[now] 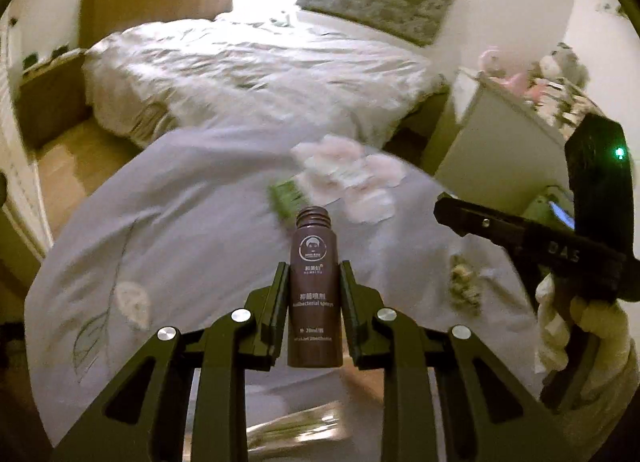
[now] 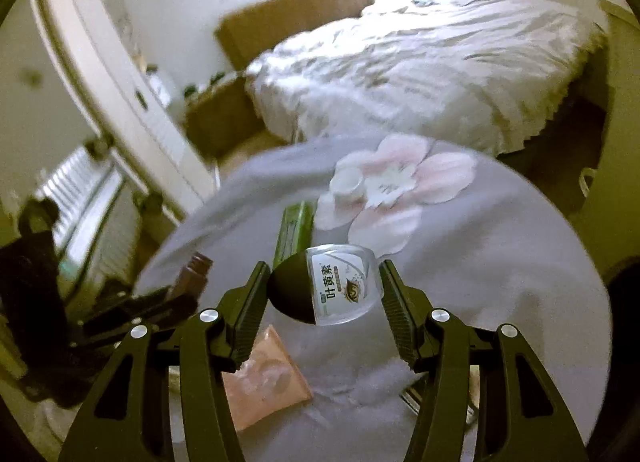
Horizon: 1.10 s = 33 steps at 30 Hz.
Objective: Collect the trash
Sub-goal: 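Grasp the brown bottle with the left tool while the right tool grasps the clear eye-drop bottle, then carry both bottles over the black bin and open both tools to drop them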
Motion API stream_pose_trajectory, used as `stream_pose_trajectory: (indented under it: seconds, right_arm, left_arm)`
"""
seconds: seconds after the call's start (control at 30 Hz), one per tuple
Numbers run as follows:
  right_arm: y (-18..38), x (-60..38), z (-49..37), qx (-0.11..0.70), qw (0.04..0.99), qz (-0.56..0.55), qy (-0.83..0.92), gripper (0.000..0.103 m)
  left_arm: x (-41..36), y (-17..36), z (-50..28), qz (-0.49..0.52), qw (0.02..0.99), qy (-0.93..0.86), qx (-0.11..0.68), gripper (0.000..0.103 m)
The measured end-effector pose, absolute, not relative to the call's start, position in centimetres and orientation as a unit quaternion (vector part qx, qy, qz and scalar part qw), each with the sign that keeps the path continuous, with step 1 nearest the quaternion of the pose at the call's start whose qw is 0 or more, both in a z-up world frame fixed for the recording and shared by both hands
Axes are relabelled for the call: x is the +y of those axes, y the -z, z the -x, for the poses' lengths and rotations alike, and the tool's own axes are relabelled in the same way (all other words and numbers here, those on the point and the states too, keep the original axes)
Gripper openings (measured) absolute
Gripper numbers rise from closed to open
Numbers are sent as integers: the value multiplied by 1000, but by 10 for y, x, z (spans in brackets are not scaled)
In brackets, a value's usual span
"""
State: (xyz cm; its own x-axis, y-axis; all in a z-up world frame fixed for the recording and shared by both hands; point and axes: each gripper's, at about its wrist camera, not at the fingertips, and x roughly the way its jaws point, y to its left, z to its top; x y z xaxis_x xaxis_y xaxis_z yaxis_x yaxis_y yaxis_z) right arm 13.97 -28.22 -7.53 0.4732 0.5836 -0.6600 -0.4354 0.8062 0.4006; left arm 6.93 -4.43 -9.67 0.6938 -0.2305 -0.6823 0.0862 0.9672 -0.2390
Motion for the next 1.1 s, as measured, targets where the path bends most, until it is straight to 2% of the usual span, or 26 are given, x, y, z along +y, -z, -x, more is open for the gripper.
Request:
stream_pose_trajectory:
  seconds: [0.4,0.77,1.1]
  right_arm:
    - [35,-403,-112,353,892,-173,-223,56]
    - [48,-502,-94,338,902,-229,-142,56]
    - [71,-568,-83,332,901,-266,-84,56]
  left_arm:
    - [-144,52,-87,49,921,180,342,25]
    - [-246,49,-103,13,903,267,336,25]
    - [-306,60,-107,-9,886,309,345,25]
